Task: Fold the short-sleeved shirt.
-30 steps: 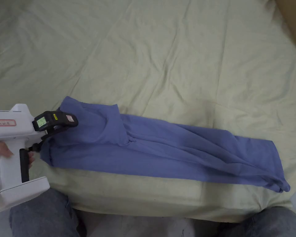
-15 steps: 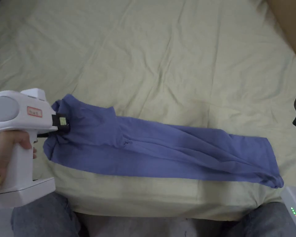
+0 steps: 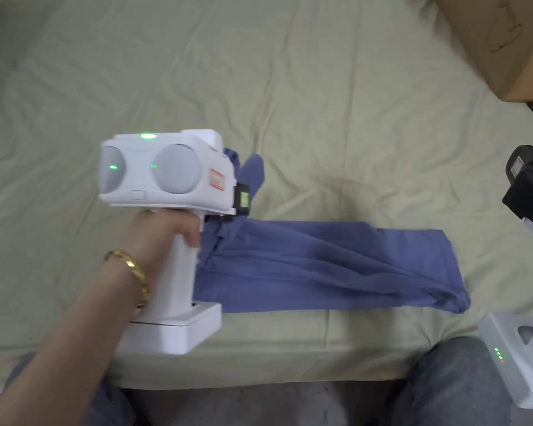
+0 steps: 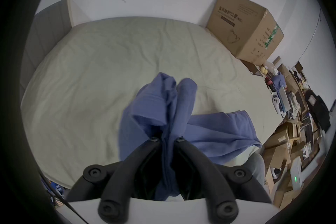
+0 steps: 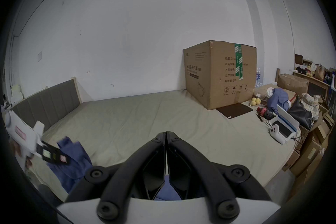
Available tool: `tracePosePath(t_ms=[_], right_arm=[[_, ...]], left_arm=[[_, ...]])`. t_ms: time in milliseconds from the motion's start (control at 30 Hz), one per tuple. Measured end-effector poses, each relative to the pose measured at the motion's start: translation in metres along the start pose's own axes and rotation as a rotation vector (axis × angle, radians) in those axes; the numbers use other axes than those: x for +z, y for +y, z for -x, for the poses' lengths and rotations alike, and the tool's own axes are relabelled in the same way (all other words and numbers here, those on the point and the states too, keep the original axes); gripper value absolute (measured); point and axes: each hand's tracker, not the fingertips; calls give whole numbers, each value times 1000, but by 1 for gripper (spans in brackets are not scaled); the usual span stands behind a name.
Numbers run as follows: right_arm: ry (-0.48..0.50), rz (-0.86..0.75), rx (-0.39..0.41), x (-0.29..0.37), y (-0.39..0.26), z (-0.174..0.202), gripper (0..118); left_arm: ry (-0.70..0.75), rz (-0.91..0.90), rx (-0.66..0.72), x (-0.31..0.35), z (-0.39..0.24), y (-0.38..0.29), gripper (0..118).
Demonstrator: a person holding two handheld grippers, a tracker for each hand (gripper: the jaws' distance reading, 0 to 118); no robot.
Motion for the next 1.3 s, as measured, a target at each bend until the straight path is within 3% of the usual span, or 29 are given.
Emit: tracePosePath(t_ms=[200, 267, 333, 367, 433, 500, 600, 667, 700, 800, 833, 967, 1300], right_arm=[[-48, 3, -24, 11, -3, -22, 0], [-58, 7, -28, 14, -4, -26, 0], [-69, 12, -27, 16, -5, -30, 0], [-74, 16, -26, 16, -5, -31, 0], [-79, 21, -21, 16, -5, -33, 0], [-81, 22, -16, 15, -4, -33, 0], [-73, 15, -17, 15, -1, -32, 0], [-61, 9, -18, 14, 0, -28, 0], [-57, 7, -16, 13, 1, -26, 0], [-39, 3, -16, 11, 1, -21, 0], [-33, 3, -16, 10, 1, -20, 0], [-13, 10, -9, 7, -1, -15, 0], [-34, 33, 2, 15, -6, -20, 0]], left_arm=[[11, 61, 56, -76, -65, -20, 11], [-3, 89, 69, -96, -80, -30, 41], [-59, 147, 93, -108, -90, -37, 83], [-109, 183, 125, -112, -95, -40, 91], [-194, 204, 182, -101, -97, -33, 92], [-264, 105, 179, -79, -91, -19, 92], [-205, -87, 68, -37, -72, 8, 92], [-135, -201, 4, -13, -53, 18, 89], [-91, -240, -28, -1, -45, 21, 82], [7, -254, -79, 8, -21, 13, 19], [14, -243, -59, 6, -17, 7, 5], [-13, -119, 18, -29, -10, -33, 0], [-7, 138, -43, -117, -84, -113, 0]])
